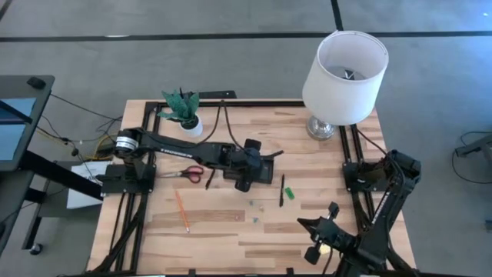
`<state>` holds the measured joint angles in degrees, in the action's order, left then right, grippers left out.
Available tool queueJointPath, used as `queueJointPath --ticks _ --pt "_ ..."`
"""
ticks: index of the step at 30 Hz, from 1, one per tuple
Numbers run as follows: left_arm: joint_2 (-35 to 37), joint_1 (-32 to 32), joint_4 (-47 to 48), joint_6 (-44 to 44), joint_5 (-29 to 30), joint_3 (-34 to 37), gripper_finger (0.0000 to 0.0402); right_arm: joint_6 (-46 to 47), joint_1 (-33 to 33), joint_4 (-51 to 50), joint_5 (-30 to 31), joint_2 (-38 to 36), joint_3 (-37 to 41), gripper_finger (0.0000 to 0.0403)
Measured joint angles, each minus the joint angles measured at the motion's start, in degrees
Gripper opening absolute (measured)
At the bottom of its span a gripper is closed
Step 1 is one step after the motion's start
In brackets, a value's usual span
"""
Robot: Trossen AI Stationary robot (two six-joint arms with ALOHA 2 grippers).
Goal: Pick and place office supplies into organizer
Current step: Put the bottom orange pencil into the black desk organizer
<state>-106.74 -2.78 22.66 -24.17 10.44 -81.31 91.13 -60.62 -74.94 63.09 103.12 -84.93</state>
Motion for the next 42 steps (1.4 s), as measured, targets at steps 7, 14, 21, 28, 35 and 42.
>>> queueJointPath --ticks 7,14,21,28,35,42 --pt "-2.2 0.3 -2.4 -0.6 0.5 0.0 0.0206 0.0 0.0 -0.1 -0.1 0.0 0.0 0.0000" --pt "-3.2 0.4 -5.2 -0.5 3.4 0.0 0.0199 -0.1 -0.1 0.1 -0.2 0.0 0.0 0.0000" --pt "-3.2 0.8 -5.3 1.1 3.5 0.0 0.0160 -0.1 -0.1 0.2 -0.3 0.0 0.0 0.0000" --pt "-3.2 0.9 -5.5 2.3 2.0 0.0 0.0105 -0.1 -0.1 0.2 -0.3 0.0 0.0 0.0000" --pt "-3.1 0.9 -5.8 5.0 2.0 0.0 0.0015 -0.1 -0.1 0.2 -0.3 0.0 0.0 0.0000" --pt "-2.8 -0.4 -8.3 5.0 3.4 0.1 0.0015 -0.1 -0.1 0.2 -0.3 0.0 0.0 0.0000"
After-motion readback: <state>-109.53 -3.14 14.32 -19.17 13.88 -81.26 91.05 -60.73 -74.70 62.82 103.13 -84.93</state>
